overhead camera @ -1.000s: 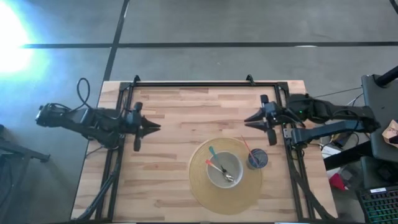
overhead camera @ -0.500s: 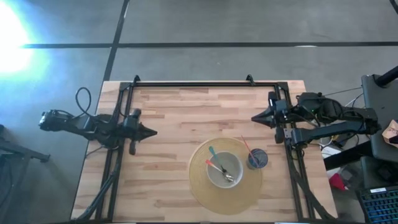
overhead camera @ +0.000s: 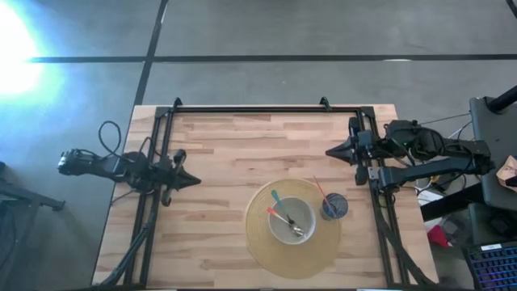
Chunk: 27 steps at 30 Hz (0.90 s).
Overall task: Pick & Place Utensil
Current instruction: Return to Home Position
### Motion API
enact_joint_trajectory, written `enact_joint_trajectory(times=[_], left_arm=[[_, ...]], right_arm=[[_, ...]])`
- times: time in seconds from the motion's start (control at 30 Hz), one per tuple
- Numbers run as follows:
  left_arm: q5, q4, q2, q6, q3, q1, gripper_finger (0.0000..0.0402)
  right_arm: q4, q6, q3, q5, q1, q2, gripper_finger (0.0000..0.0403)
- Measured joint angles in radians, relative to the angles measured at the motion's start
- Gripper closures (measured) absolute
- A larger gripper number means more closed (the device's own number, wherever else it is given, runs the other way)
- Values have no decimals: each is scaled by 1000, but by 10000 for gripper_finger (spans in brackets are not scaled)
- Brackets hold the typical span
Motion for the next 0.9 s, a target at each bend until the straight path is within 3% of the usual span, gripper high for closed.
enact_joint_trajectory(times=[0.43, 0.67, 0.9], left_arm=[[21, 133, -17, 2, -130, 7, 401], [80, 287, -17, 24, -201, 7, 401], [82, 308, -17, 37, -224, 8, 401]], right_arm=[[-5, 1, -2, 0, 0, -2, 394], [-10, -22, -9, 2, 0, -2, 394], [-7, -50, 2, 4, -2, -13, 394]])
